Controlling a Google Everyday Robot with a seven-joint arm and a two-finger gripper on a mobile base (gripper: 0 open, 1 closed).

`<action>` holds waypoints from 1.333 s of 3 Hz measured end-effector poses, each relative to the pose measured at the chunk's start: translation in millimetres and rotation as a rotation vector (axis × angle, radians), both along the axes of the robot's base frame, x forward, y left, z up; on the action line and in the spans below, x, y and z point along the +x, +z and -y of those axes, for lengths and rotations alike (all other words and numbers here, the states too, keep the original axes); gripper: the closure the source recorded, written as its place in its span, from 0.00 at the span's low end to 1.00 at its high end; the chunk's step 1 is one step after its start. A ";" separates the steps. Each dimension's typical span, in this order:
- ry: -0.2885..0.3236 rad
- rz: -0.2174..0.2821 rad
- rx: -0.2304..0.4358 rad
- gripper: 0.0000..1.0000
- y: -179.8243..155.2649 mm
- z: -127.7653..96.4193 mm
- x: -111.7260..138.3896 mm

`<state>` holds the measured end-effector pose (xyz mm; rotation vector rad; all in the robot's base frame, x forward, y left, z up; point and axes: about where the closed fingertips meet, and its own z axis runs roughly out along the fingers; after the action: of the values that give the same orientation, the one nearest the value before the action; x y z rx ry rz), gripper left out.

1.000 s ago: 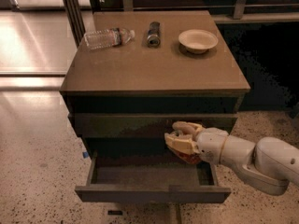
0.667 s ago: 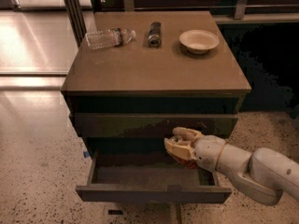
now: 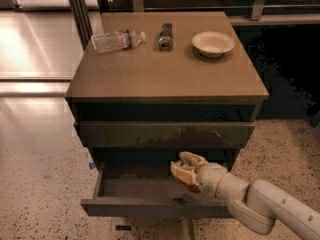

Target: Place coke can into middle drawer

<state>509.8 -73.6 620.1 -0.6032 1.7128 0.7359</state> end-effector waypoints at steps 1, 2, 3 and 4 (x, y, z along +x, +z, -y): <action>-0.017 -0.035 -0.011 1.00 -41.6 -1.2 10.6; -0.025 -0.074 -0.041 1.00 -79.0 0.8 22.1; -0.018 -0.120 -0.080 1.00 -112.6 1.6 32.0; -0.010 -0.164 -0.111 1.00 -139.4 3.3 37.1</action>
Offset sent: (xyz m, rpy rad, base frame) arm 0.0387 -0.0075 -0.1321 -0.0944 0.1305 -0.0362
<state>546.9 -76.9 480.8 -0.6239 1.9169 0.7027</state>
